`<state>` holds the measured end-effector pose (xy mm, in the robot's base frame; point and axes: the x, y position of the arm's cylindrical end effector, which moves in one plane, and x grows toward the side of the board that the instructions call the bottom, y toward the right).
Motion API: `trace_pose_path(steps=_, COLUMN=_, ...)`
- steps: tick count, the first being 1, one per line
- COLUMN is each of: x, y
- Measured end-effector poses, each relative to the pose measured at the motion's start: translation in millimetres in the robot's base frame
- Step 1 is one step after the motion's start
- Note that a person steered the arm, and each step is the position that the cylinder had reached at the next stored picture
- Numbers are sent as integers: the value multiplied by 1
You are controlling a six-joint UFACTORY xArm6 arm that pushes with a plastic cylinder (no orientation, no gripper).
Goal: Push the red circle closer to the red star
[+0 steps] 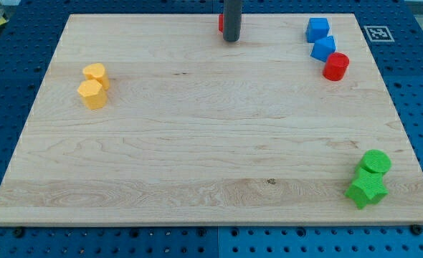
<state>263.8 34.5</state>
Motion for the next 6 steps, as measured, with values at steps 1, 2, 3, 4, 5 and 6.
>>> trace_pose_path(steps=1, x=61, y=20)
trace_pose_path(steps=2, x=118, y=63)
trace_pose_path(steps=3, x=123, y=162)
trace_pose_path(steps=4, x=132, y=251)
trace_pose_path(steps=5, x=134, y=307)
trace_pose_path(steps=6, x=119, y=309)
